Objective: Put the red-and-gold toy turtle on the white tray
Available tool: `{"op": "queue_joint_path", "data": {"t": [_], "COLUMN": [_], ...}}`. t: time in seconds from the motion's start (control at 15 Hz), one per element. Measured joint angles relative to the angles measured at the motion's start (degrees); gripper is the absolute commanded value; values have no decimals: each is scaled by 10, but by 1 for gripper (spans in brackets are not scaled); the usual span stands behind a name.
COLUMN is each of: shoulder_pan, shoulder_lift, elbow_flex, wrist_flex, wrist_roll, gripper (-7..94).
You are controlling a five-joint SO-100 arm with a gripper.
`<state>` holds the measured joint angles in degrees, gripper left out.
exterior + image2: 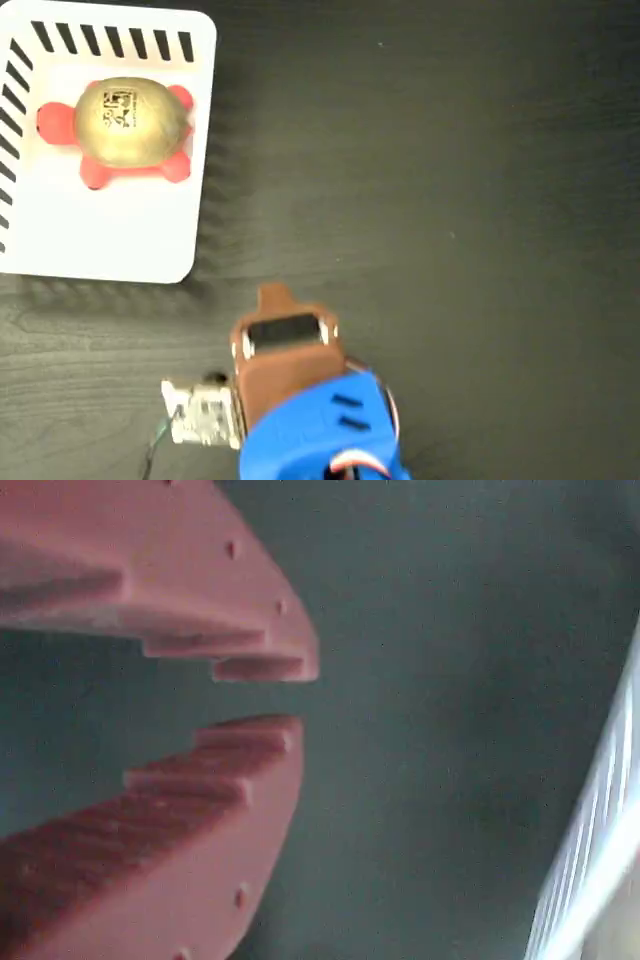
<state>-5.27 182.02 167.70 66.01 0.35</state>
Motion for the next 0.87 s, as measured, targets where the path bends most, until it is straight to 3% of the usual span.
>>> {"op": "queue_joint_path", "data": {"t": [0.27, 0.87], "shoulder_pan": [4, 13], "shoulder_lift": [38, 38], "elbow_flex": [2, 2], "wrist_flex": [58, 58], "wrist_roll": [4, 8], "gripper": [0, 0]}}
